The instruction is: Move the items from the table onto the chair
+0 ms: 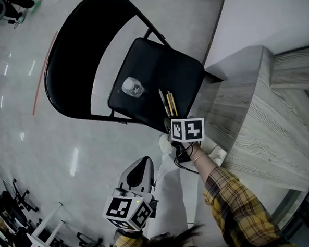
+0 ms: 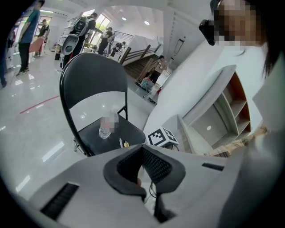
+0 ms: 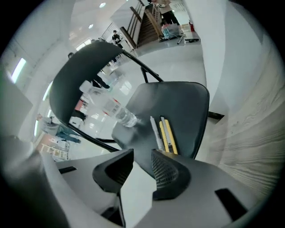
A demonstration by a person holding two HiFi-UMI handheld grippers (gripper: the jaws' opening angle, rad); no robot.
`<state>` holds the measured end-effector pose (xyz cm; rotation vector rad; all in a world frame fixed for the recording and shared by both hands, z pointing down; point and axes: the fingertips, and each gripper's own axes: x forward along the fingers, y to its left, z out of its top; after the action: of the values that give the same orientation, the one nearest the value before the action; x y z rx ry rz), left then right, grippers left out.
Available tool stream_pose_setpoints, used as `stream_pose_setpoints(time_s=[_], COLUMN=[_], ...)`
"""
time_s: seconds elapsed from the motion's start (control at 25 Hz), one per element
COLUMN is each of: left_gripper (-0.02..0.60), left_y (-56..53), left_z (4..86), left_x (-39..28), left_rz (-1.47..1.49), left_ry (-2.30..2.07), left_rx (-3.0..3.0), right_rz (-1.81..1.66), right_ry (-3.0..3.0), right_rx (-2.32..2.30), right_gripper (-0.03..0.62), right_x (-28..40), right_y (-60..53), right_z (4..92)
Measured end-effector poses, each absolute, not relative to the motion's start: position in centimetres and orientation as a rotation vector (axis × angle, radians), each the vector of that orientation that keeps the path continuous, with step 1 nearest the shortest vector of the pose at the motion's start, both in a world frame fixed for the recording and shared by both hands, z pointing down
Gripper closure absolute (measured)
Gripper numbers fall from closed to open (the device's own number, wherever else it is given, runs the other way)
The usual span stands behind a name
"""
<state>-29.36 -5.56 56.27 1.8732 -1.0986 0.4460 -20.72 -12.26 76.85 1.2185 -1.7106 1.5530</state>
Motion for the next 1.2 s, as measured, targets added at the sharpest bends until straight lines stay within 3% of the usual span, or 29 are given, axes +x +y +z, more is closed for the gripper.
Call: stream_pose_setpoints(time_s=[0.28,0.64,0.8,1.2], left_gripper=[0.578,0.578,0.578,0.578], left_y=[-9.0,-9.4,-7.2,5.9], left_z=[47.5,38.1,34.0,28.7], left_x=[-25.4,-16.8,-9.1,13.7], left_rz=[0.419,0.342,0.320,0.278], left_ry=[-1.106,-1.065,-0.996,-0.787], left_rx=[2.076,2.270,2.379,2.492], right_rz=[1.629,1.555,1.498,1.346], right_ry=[-2.022,-2.478,-2.629,-2.634], right_rx=[1.097,0.918,0.920,1.231], right_gripper=[0.467,0.467,0.467,0.467], right_x=[-22.2,-17.7,-10.2,16.1], right_y=[-9.6,-1.8,3.2,17.0], right_z=[63.3,45.3,39.4,32.3])
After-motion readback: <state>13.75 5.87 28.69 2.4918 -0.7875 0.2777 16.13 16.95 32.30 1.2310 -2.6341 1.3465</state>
